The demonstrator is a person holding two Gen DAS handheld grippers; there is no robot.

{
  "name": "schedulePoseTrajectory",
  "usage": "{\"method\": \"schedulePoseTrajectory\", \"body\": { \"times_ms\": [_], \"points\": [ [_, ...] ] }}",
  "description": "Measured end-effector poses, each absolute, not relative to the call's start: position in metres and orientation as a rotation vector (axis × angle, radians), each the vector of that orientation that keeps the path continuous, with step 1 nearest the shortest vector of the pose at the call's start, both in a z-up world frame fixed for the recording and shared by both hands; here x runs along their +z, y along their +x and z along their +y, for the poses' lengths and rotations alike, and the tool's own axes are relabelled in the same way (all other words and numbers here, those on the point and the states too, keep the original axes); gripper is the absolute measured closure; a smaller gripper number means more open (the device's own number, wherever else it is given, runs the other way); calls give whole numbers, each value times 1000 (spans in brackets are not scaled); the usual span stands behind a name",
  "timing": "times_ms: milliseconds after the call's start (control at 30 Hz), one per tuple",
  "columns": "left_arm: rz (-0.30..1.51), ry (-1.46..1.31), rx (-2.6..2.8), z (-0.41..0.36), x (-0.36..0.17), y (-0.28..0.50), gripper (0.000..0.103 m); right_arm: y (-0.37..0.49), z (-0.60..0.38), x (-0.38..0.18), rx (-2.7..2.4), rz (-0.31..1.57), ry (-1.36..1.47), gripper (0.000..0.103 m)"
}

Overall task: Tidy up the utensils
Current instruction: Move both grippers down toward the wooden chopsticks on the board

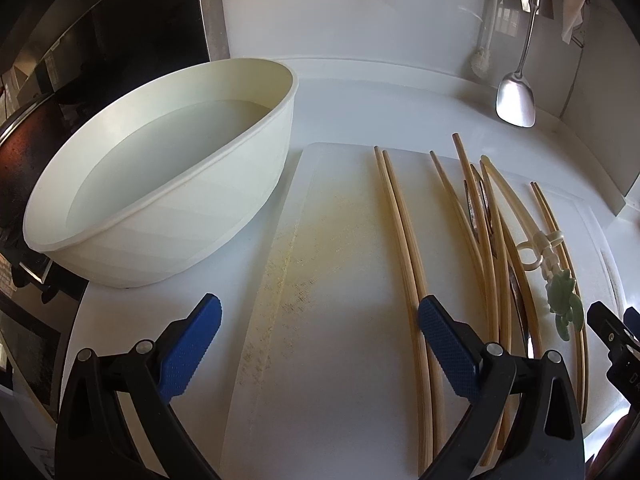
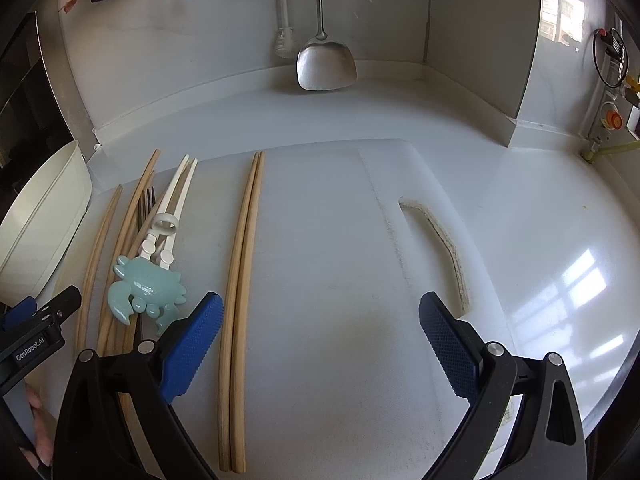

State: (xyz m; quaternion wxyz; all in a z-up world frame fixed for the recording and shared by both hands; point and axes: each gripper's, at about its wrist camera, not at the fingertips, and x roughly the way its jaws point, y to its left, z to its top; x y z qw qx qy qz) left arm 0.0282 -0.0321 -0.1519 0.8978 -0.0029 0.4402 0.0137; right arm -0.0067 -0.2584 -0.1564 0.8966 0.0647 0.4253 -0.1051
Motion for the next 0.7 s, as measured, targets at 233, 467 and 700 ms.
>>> {"method": "schedulePoseTrajectory", "body": {
  "times_ms": [233,467,700],
  "points": [
    [907,-14,30,-31,-156,29,5,-3,-259,-156,-228,874,125,9],
    [896,-14,33,-26,-156,27,5,2,-255,-154,-252,858,56,9],
    [907,-28,35,-27,-158,28,5,8,-255,-159,-263,875,20,9]
  ]
}}
